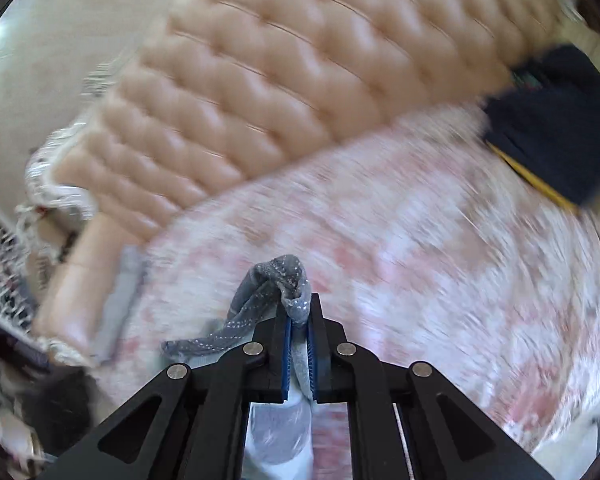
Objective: Fold clothes
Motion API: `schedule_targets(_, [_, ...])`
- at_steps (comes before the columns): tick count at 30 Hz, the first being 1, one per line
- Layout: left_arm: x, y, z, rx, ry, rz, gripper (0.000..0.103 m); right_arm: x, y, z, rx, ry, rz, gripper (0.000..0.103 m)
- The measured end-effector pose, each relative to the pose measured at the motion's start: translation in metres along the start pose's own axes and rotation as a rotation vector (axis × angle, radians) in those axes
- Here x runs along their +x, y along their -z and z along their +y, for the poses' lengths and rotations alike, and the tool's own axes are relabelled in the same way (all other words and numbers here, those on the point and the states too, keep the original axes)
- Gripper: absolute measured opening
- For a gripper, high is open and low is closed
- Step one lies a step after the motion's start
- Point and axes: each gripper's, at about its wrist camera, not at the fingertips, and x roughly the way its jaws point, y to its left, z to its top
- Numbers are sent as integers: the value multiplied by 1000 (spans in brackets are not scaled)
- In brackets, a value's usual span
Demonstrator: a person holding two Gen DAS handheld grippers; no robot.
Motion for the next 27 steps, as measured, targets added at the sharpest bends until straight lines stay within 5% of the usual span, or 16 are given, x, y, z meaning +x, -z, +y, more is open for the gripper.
schedule_targets(3, [-34,-29,20,32,-34,-84,68,6,13,-31,48,26,-4,6])
schedule_targets(12, [75,-183,57,261,120,264,67,-5,38,-25,-100,87,-52,6])
schedule_targets(14, [106,-199,66,253,128,330,57,-7,41,-23,-126,91,-55,6])
schedule_targets(17, [138,-191,63,285,158,440,45,-7,45,-25,-138,92,-52,6])
schedule_targets(21, [174,-180,60,313,157,552,44,-9,50,-26,-149,91,-58,6])
schedule_targets(24, [174,-170,51,371,192,560,9,-7,52,-30,-144,93,-49,6])
schedule_targets(27, [151,-169,40,398,151,489,8,-11,50,-32,-134,100,-58,6])
